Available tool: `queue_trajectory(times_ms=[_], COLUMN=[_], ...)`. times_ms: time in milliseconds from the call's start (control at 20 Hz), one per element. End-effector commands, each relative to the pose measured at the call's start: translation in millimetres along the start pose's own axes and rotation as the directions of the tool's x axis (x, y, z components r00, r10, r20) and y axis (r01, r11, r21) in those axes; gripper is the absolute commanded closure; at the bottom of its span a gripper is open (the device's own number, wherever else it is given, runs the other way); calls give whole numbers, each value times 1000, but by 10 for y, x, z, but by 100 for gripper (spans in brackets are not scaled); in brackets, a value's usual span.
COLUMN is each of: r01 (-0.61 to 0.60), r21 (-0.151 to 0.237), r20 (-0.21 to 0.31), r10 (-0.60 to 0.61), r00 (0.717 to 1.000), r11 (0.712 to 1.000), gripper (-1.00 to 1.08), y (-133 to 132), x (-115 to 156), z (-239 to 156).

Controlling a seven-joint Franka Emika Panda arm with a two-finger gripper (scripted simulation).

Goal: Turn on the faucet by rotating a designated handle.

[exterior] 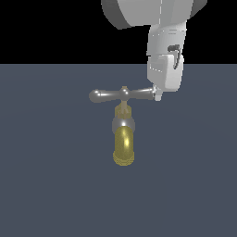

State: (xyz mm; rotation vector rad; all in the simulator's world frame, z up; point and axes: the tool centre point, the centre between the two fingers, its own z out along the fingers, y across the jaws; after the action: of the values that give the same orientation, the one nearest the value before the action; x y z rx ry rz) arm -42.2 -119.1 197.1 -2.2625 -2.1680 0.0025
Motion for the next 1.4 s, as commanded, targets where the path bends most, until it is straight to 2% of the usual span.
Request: queue_trajectory(times_ms=[0, 550, 650, 1350], r01=[1, 1, -12, -5], r21=[-7, -7, 1, -3], r20=[4, 4, 5, 4], r10=[-1, -1, 12, 5], r00=[1000, 1000, 1000, 1000], r11=[1000, 1000, 1000, 1000], gripper=[108, 108, 108, 108], y=[104, 404, 334, 796], x=[-12, -52, -125, 220], z=[-4, -8, 11, 2])
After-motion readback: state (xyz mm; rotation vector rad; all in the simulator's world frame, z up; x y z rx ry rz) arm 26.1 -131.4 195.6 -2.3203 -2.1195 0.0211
